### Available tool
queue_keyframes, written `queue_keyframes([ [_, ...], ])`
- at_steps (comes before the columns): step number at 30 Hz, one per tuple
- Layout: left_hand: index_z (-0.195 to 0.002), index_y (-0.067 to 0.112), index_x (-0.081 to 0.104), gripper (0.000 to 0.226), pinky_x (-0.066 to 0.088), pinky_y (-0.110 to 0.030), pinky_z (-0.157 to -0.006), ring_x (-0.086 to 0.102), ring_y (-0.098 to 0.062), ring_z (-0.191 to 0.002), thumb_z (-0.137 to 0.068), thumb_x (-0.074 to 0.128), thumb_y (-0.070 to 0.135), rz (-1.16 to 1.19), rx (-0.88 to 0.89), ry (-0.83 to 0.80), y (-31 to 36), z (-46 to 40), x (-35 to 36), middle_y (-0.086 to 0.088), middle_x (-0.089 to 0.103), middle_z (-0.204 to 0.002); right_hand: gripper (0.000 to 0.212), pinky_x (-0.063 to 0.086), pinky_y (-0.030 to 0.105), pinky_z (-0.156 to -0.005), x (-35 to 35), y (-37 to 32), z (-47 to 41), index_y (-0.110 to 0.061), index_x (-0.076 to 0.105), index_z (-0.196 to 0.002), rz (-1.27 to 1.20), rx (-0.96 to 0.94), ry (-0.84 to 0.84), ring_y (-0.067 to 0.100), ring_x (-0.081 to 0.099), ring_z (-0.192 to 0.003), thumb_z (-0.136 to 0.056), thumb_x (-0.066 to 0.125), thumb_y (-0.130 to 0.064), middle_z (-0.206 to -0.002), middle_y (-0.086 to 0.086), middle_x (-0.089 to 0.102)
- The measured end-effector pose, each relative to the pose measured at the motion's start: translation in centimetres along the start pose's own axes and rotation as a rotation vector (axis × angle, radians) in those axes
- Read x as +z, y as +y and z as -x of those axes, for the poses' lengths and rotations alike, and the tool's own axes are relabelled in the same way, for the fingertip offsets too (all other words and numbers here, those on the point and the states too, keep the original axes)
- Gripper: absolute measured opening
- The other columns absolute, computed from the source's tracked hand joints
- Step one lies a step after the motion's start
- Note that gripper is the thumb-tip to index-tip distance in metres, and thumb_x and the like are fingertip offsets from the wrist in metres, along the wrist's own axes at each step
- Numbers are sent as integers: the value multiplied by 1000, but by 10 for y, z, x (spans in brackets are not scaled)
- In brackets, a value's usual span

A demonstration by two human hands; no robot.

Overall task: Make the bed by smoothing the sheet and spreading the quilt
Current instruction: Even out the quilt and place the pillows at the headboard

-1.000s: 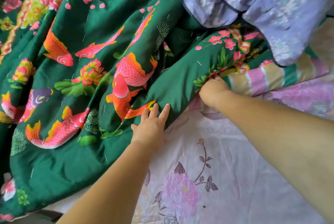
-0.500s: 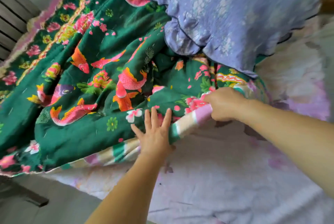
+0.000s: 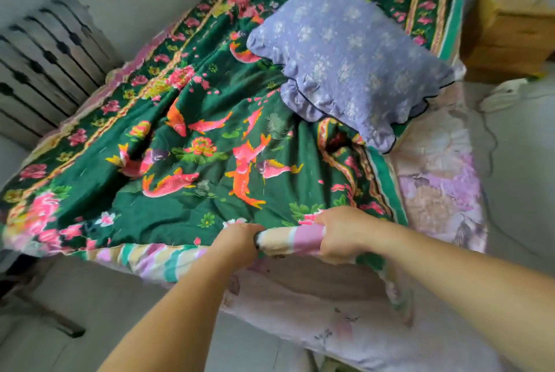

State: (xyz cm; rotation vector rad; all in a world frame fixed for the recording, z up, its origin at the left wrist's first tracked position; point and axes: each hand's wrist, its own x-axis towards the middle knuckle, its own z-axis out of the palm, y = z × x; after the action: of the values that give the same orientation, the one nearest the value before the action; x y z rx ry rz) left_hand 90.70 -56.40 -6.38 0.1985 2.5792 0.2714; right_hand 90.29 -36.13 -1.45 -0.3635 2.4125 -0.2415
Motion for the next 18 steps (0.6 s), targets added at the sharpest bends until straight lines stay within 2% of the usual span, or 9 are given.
queue_keyframes([
  [2,-117,23,61,32,43,-28,-84,57,-26,-109,-86,57,19,12,-12,13,-1,23,-1,-6,63,-116,20,41,23,-64,-5,-13,16,-19,63,-98,60,0,-13,25,60,-84,-79,62,-26,-96,5,67],
  [3,-117,23,61,31,44,-29,-84,57,-26,-108,-86,58,21,18,-15,30,0,33,-2,-6,64,-115,18,46,26,-63,-9,-18,24,-16,62,-92,103,3,-10,25,60,-80,-77,63,-25,-92,5,68],
  [6,-115,23,62,29,43,-29,-81,58,-27,-106,-86,59,20,14,-13,92,7,56,-11,-7,65,-112,22,54,29,-64,-20,-22,38,-13,66,-92,141,20,8,25,66,-79,-71,63,-20,-86,6,70],
  [10,-111,20,61,26,44,-30,-80,58,-27,-106,-86,56,16,-8,-8,133,25,82,-17,-7,65,-111,20,47,27,-58,-27,-19,66,-15,65,-92,149,-12,2,27,63,-77,-72,61,-16,-84,7,67],
  [14,-113,21,61,29,43,-29,-81,58,-27,-107,-86,54,15,-36,-12,102,51,96,-8,-8,64,-113,8,45,25,-55,-21,-3,91,-16,59,-80,120,-10,-37,24,58,-69,-72,60,-15,-72,3,60],
  [18,-116,21,60,29,42,-30,-81,57,-27,-108,-88,54,19,-92,-18,50,89,109,5,-8,63,-114,9,40,24,-54,-5,29,117,-17,61,-81,27,-42,-77,22,54,-67,-74,60,-11,-70,3,56],
])
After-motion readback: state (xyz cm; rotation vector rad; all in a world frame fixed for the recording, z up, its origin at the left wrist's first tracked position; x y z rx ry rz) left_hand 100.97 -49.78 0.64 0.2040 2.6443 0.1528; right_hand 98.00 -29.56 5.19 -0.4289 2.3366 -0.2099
